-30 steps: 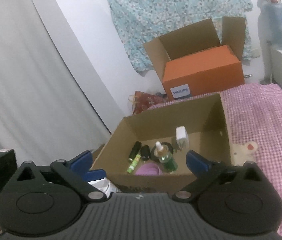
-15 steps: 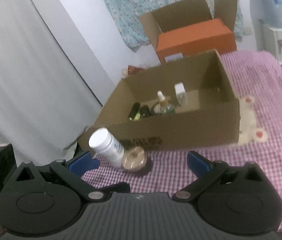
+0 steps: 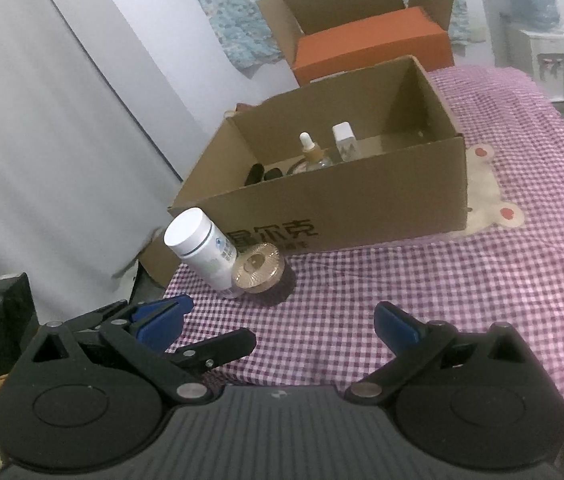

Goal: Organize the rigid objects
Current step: 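Lower the right gripper onto the gold-lidded jar and close on it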

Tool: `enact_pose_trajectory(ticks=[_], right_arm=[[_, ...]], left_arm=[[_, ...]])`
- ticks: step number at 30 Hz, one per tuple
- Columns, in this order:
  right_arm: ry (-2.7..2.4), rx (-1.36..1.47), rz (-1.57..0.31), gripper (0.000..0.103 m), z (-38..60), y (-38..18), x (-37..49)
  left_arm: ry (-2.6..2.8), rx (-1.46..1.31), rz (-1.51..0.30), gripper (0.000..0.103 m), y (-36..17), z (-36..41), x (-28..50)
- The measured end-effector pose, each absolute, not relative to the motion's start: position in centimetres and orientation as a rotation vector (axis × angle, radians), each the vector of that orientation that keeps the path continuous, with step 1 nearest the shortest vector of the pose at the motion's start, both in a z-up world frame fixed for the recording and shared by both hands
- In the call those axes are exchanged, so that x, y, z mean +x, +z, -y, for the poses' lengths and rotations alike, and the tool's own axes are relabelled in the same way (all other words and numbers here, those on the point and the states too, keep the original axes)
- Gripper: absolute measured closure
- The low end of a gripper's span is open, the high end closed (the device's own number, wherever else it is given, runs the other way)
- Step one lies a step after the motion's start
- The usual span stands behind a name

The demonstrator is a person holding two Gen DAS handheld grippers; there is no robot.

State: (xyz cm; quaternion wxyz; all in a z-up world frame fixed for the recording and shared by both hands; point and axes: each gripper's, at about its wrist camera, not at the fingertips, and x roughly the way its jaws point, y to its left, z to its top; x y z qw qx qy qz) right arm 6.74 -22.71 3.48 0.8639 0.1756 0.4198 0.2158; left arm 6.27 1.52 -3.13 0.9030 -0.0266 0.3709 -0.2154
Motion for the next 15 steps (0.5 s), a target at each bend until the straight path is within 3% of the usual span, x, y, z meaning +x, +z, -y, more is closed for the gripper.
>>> enact_pose_trajectory(ticks=[10,15], right_arm=[[0.471,0.417,-0.849,0.000,23.6,3.8,5.4],[0.499,0.444,-0.840,0.003,22.6,3.0,7.4]], left_arm=[[-0.400,-0.024,-0.726,0.002,-3.9,-1.5,6.3],[-0.374,-0.006,-0.697,0.009,-4.5,-1.2,7.2]])
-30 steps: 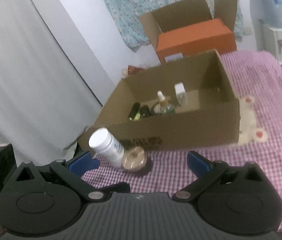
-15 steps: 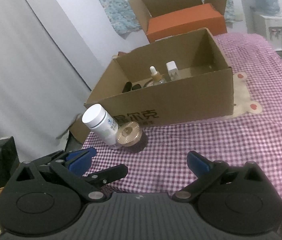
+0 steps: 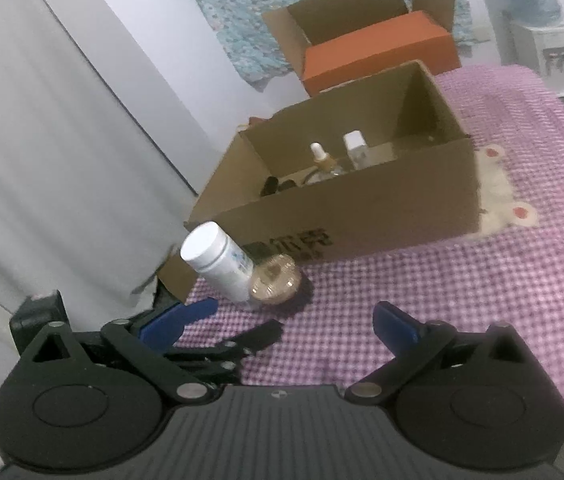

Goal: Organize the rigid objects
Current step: 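Lower the right gripper onto the gold-lidded jar and close on it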

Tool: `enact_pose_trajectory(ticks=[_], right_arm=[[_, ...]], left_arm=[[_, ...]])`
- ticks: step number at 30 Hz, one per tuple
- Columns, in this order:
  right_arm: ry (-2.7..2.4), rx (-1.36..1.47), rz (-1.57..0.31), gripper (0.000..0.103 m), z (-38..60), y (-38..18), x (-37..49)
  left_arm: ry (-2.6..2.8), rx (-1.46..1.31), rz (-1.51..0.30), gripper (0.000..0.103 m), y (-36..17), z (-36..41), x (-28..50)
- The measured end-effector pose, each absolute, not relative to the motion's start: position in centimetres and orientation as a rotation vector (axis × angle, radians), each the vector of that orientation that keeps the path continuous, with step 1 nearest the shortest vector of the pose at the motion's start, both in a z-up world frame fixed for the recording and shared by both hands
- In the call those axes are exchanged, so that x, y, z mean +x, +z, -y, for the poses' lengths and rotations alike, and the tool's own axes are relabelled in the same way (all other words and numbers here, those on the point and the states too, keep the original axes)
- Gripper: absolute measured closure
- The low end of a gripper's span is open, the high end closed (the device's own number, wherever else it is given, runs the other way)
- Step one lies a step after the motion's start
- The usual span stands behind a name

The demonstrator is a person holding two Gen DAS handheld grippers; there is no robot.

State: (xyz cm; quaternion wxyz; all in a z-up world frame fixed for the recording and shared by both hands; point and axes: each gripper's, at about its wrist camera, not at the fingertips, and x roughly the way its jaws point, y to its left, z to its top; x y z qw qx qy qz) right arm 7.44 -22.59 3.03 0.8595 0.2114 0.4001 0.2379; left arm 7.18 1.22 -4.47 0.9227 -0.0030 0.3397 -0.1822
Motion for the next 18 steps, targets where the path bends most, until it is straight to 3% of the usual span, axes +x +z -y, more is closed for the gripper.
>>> enact_pose_trajectory(ticks=[4,5,9,14,18], right_arm=[[0.534,0.488,-0.867,0.014,21.4,1.6,10.0],[0.537,0.505,-0.882,0.020,21.1,1.0,10.7],[0.548,0.543,-0.927,0.035,20.0,-0.9,13.1],[0.562,0.570,-0.971,0.043,19.0,-2.8,15.9],[0.583,0.559,-0.997,0.057,18.0,-3.7,18.0]], left_arm=[[-0.383,-0.002,-0.701,0.021,-5.1,-1.0,7.8],[-0.385,0.001,-0.707,0.023,-5.2,-0.9,8.0],[-0.382,0.012,-0.716,0.025,-5.6,-0.7,8.6],[-0.371,0.021,-0.726,0.025,-5.9,-0.2,9.4],[-0.361,0.018,-0.746,0.025,-6.2,-0.1,10.0]])
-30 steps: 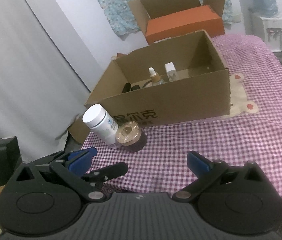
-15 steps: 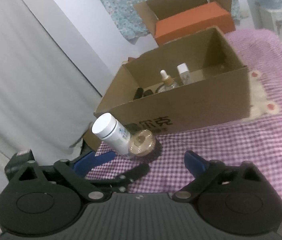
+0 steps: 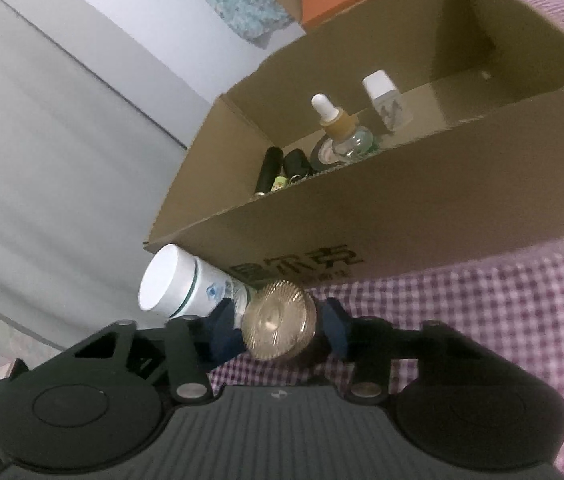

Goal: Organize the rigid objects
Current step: 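Lower the right gripper onto the gold-lidded jar and close on it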

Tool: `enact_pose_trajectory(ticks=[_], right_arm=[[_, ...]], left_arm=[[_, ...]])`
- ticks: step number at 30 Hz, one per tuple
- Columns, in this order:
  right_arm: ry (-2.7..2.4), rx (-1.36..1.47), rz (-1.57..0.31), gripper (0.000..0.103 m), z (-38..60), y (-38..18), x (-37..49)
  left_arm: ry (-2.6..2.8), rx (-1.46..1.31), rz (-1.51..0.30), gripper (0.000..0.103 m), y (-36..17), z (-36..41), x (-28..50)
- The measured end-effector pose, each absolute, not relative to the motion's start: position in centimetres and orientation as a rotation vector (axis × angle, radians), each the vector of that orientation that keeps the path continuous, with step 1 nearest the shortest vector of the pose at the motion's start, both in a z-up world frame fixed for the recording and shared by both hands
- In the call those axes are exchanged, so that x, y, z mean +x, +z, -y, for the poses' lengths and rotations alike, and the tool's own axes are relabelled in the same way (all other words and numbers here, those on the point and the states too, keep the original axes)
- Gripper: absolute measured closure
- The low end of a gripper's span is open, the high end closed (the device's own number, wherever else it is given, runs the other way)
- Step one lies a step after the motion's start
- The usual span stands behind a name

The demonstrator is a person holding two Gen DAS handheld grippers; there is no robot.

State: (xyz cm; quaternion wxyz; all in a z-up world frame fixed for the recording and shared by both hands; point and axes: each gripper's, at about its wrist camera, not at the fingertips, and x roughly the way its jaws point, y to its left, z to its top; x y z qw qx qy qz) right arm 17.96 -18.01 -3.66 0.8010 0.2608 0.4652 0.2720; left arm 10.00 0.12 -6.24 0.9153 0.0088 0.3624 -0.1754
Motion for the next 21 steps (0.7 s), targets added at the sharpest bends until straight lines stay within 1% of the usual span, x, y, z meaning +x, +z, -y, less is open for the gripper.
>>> enact_pose_trajectory(ticks=[2,3,8,21], right_arm=[[0.588,0.545,-1.008,0.059,17.5,-4.0,18.5],[0.592,0.538,-1.016,0.062,17.3,-4.2,18.8],[0.596,0.505,-1.037,0.061,16.8,-4.4,18.9],[0.553,0.492,-1.047,0.061,19.4,-4.0,16.9]], left_arm=[[-0.356,0.015,-0.755,0.025,-6.4,0.1,10.2],[-0.357,0.019,-0.757,0.025,-6.4,0.3,10.3],[-0.362,0.058,-0.762,0.024,-6.5,1.1,10.6],[-0.431,0.110,-0.783,0.024,-6.5,3.5,10.1]])
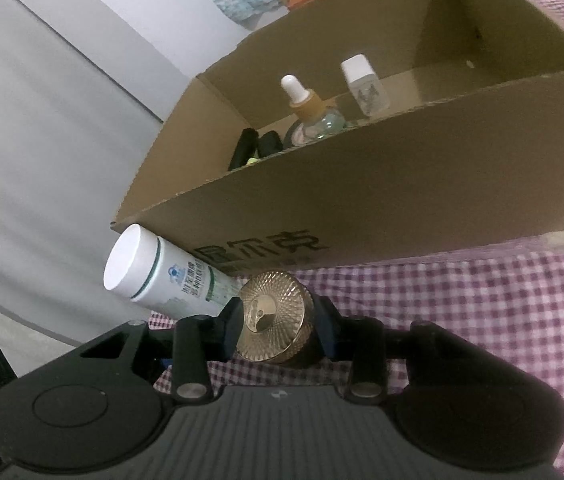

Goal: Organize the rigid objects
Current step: 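Lower the right gripper onto the gold-lidded jar and close on it, then carry the gold-lidded jar into the box and open the right gripper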

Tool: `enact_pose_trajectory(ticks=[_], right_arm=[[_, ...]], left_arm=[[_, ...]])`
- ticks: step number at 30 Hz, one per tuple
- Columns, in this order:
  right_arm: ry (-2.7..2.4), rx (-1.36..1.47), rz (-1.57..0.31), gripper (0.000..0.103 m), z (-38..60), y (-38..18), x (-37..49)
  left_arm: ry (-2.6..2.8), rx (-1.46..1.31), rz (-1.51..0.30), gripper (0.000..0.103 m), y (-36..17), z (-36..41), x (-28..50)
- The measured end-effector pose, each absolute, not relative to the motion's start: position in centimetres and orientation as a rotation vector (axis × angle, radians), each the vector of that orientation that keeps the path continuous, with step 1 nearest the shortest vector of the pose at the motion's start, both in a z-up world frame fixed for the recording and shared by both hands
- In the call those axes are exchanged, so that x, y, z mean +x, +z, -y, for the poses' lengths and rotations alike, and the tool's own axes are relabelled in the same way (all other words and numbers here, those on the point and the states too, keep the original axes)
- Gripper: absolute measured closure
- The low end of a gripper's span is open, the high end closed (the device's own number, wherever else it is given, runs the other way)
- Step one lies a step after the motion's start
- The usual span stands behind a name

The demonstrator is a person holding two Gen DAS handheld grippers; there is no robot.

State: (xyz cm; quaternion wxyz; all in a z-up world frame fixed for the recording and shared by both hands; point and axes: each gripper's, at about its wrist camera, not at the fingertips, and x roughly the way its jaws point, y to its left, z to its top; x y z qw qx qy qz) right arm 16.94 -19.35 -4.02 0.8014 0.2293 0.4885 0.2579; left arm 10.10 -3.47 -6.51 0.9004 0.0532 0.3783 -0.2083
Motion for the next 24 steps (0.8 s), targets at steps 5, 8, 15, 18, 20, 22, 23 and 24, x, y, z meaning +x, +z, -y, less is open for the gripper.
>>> enact_pose_trajectory(ticks=[5,8,15,18,20,22,23,24], right_arm=[[0.534,0.482,-1.041,0.061,20.3,-3.7,16.0],[0.516,0.468,-1.033,0.061,20.9,-3.5,15.4],[0.457,0.452,-1.023,0.060,23.0,-3.7,13.5],[0.427,0.453,-1.022,0.060,24.0,-3.9,12.9],[0.415,0.465,-1.019,0.059,24.7,-4.0,12.5],[0.411,0.487,-1.020,0.060,25.2,-4.2,12.3],[0.411,0.500,-1.022,0.060,25.4,-4.3,12.2],[0.415,0.516,-1.024,0.060,25.7,-4.5,12.2]], left_arm=[[-0.458,0.126,-0.787,0.024,-6.5,4.5,9.8],[-0.483,0.134,-0.792,0.024,-6.5,5.2,9.6],[-0.573,0.149,-0.797,0.024,-6.4,7.1,8.6],[-0.613,0.160,-0.798,0.024,-6.5,7.9,8.1],[-0.629,0.177,-0.795,0.024,-6.5,8.4,8.0],[-0.643,0.189,-0.793,0.025,-6.5,8.7,7.7],[-0.645,0.188,-0.793,0.025,-6.5,8.8,7.8],[-0.644,0.184,-0.793,0.026,-6.5,8.7,7.8]])
